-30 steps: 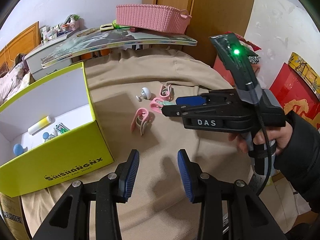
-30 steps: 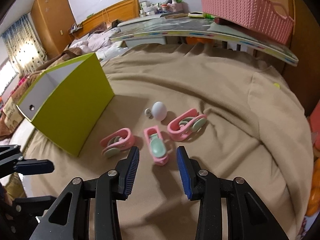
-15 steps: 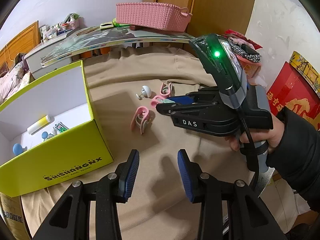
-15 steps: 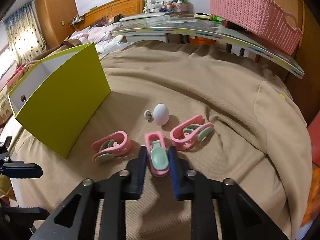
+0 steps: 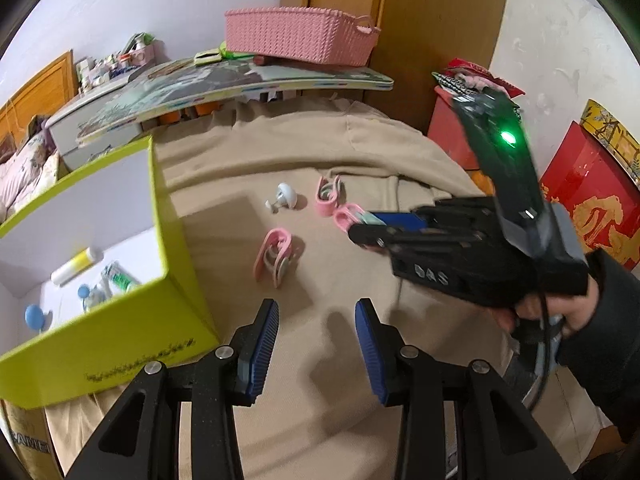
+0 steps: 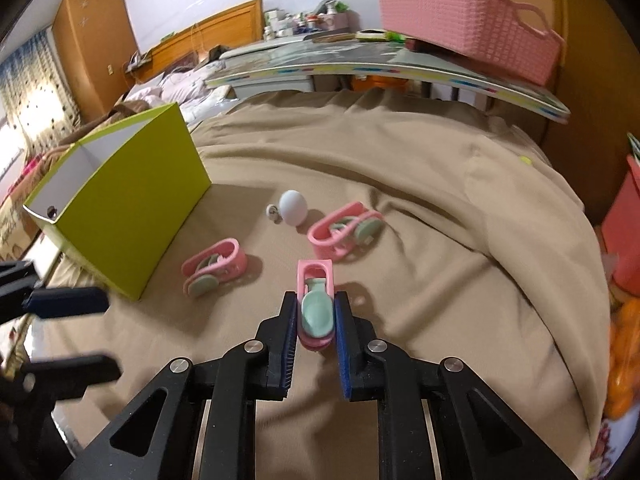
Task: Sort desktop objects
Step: 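Lift the pink clip with the right tool while the left tool approaches the pink coiled clip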
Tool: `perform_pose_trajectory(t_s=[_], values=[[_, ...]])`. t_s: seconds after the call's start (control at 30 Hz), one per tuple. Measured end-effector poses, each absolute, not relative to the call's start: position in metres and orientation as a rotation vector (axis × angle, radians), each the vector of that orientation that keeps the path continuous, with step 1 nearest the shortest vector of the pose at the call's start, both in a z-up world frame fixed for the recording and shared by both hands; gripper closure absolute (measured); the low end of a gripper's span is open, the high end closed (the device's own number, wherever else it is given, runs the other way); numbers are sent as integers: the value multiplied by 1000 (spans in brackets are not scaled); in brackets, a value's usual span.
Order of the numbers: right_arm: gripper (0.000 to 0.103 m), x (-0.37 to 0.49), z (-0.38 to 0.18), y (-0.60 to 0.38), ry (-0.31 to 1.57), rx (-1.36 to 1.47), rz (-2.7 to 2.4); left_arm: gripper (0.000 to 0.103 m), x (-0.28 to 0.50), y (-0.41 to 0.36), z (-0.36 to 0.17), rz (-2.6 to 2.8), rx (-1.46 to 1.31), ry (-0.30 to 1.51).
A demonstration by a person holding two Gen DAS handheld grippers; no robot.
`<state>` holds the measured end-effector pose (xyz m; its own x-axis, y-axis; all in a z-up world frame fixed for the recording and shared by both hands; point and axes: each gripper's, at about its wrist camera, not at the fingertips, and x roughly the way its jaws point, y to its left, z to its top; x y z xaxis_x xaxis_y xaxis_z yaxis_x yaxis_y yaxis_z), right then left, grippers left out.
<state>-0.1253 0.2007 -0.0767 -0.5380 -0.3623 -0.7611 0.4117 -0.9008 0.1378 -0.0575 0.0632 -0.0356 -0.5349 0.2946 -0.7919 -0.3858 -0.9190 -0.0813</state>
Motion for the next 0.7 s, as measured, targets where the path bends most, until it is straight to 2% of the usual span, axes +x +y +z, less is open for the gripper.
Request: perform_pose_trajectory(t_s=[0.7], values=[[85,-81,-77,248,0,1236,-2530,62,-121,106,-46,2446,-1252,133]])
